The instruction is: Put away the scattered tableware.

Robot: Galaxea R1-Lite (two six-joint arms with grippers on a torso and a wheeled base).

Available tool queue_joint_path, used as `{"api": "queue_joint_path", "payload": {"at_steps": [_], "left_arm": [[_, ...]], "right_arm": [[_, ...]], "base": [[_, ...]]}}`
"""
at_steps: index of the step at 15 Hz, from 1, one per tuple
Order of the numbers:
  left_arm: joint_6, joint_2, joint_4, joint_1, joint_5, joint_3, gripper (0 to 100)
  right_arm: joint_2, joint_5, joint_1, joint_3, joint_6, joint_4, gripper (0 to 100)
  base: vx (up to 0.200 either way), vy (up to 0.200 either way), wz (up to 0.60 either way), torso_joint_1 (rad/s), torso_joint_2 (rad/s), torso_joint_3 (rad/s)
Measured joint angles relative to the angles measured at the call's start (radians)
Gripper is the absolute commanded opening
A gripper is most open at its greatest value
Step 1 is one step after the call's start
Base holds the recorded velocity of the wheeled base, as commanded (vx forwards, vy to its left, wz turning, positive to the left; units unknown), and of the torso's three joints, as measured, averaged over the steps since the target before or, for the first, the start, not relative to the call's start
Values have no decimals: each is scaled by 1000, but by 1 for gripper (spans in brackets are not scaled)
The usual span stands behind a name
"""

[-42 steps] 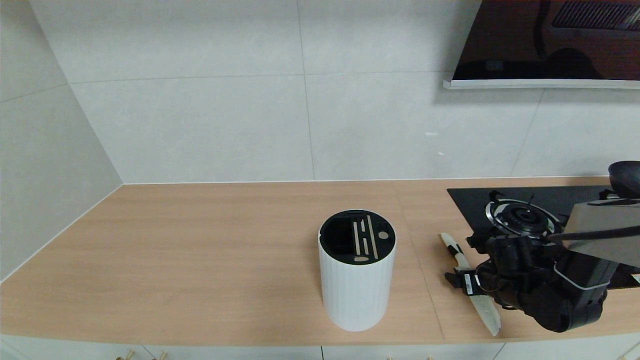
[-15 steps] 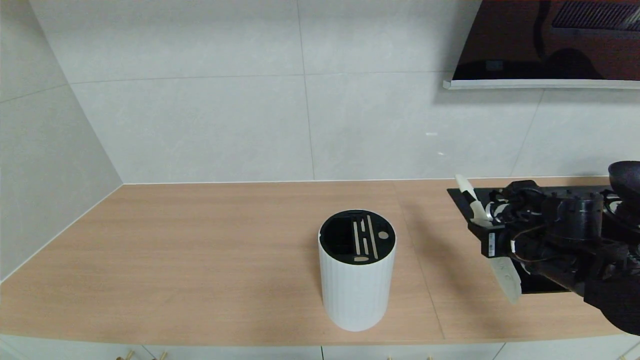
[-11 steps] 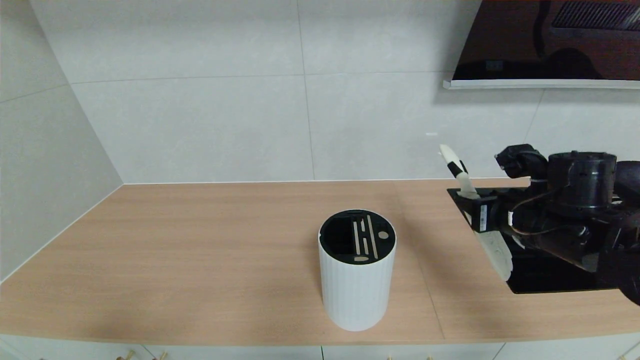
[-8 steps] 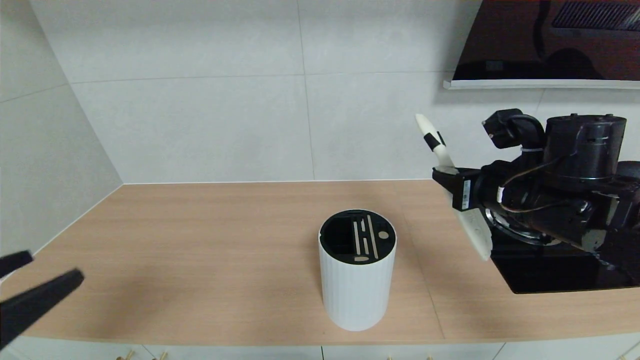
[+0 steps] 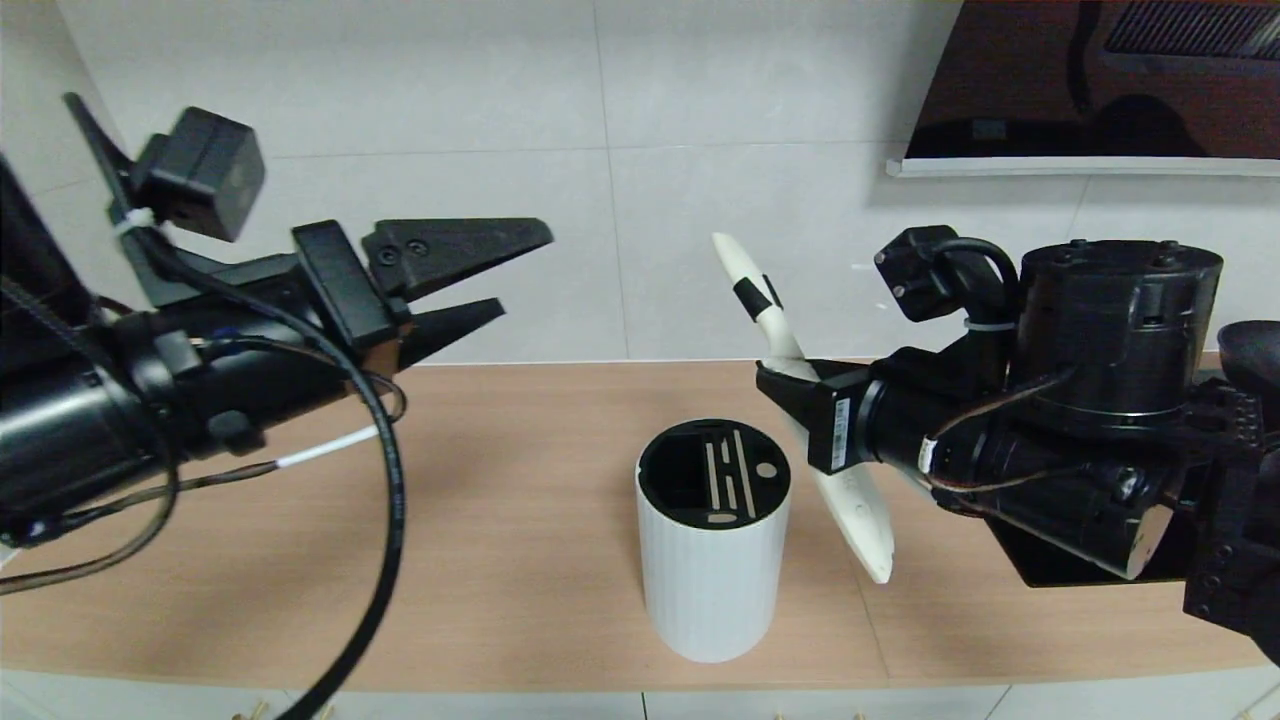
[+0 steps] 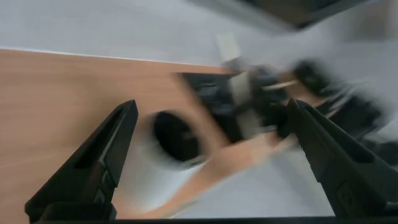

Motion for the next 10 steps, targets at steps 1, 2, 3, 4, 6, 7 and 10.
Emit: {"api": "queue_joint_path", "payload": {"at_steps": [1,2,3,4,6,7,10], "left_arm": [[-38,43,-52,-27,-2,0,100],[-56,80,-105,-49,0,1,100],[-62,115,-142,-68,3,6,100],[-63,143,-177,-77,4,15,100],[-61,193,-220,-104,16,29,100],[-61,215,-237,-123,40,32,100],[-59,260,-289,-166,96,30,100]], "right_arm": [[0,0,20,1,22,0,0],[0,0,41,1,43,0,0],[0,1,58,1,51,0,0],[1,1,74,1,53,0,0],[3,0,112,3,55,1,0],[5,0,124,5,56,1,0],[10,0,141,7,58,0,0]], "base": [[0,0,0,0,0,0],[0,0,0,0,0,0],[0,0,0,0,0,0],[0,0,0,0,0,0],[0,0,0,0,0,0],[0,0,0,0,0,0],[0,0,0,0,0,0]]}}
